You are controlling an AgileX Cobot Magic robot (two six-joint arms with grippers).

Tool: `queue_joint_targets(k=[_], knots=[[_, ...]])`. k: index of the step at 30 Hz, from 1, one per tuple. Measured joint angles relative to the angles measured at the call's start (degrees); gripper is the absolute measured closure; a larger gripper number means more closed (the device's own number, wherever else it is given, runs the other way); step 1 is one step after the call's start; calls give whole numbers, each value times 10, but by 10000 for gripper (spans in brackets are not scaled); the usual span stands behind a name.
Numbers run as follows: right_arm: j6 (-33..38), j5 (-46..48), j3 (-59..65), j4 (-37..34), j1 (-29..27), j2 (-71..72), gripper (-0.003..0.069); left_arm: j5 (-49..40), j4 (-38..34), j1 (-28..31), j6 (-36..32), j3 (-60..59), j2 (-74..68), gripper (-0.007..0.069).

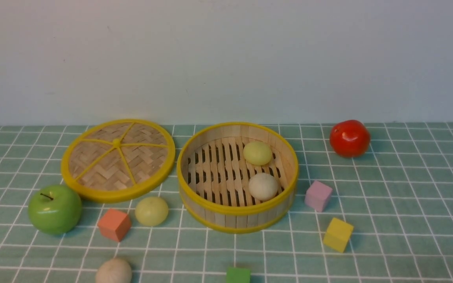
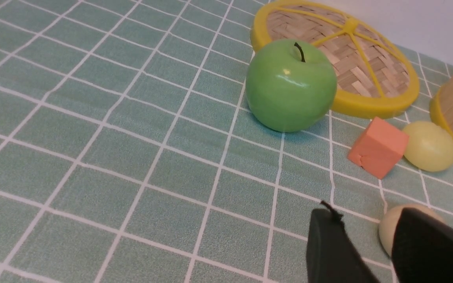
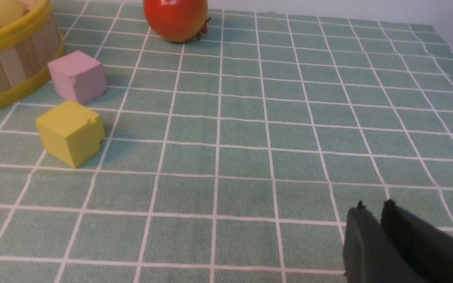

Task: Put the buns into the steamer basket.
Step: Use the left arm to grab a steamed stuffed bun

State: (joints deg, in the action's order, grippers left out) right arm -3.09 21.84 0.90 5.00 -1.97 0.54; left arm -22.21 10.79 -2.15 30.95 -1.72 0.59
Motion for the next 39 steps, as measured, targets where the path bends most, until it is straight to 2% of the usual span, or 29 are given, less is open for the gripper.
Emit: queue_joint_targets(k=[12, 19, 29, 35, 39], knots=[[0, 0, 0, 0, 0, 0, 570, 16, -4, 0, 0, 0, 0, 386], [0, 0, 0, 0, 0, 0, 559, 128, -3, 0, 0, 0, 0, 386], [0, 0, 0, 0, 0, 0, 548, 190, 6, 0, 2, 0, 0, 386], [0, 0, 0, 0, 0, 0, 542, 349, -31, 0, 81, 0, 0, 386], [0, 0, 0, 0, 0, 0, 536, 357, -37, 0, 114, 45, -16, 386]])
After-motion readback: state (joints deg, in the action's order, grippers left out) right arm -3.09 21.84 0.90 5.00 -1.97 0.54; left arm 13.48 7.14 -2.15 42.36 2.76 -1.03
